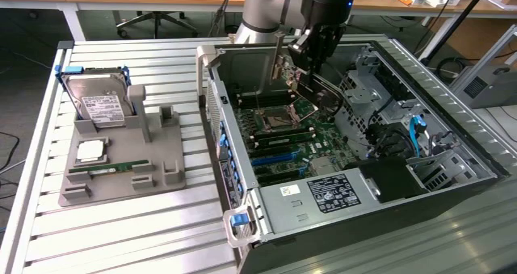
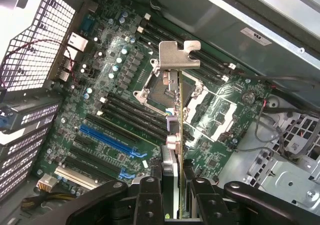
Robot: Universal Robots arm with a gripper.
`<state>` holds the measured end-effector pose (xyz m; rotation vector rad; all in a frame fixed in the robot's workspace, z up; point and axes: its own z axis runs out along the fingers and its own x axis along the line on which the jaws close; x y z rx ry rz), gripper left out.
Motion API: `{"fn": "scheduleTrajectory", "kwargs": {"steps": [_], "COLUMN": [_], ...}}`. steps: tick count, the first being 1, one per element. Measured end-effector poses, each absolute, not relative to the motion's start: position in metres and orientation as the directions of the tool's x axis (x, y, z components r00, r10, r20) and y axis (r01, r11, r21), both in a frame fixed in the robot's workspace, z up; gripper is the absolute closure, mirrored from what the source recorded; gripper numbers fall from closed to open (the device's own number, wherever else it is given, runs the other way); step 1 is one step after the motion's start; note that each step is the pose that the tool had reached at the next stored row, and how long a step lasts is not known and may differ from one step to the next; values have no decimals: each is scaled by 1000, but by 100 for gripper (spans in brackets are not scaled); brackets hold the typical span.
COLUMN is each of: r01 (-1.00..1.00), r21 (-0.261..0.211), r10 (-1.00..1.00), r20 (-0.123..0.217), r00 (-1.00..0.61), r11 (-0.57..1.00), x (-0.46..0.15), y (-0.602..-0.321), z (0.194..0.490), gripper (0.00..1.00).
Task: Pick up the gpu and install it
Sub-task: 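Insert the gpu into the slot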
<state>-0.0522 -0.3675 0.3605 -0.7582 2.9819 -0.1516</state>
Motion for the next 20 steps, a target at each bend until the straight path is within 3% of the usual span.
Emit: {"fn": "scheduleTrajectory", "kwargs": {"steps": [20], "r01": [-519], "r21": [-110], "r10": [-525], "r20": [-35], "r00": [-851], "r11": [848], "x": [-52], "y": [-367], "z": [360], "gripper": [73]}}
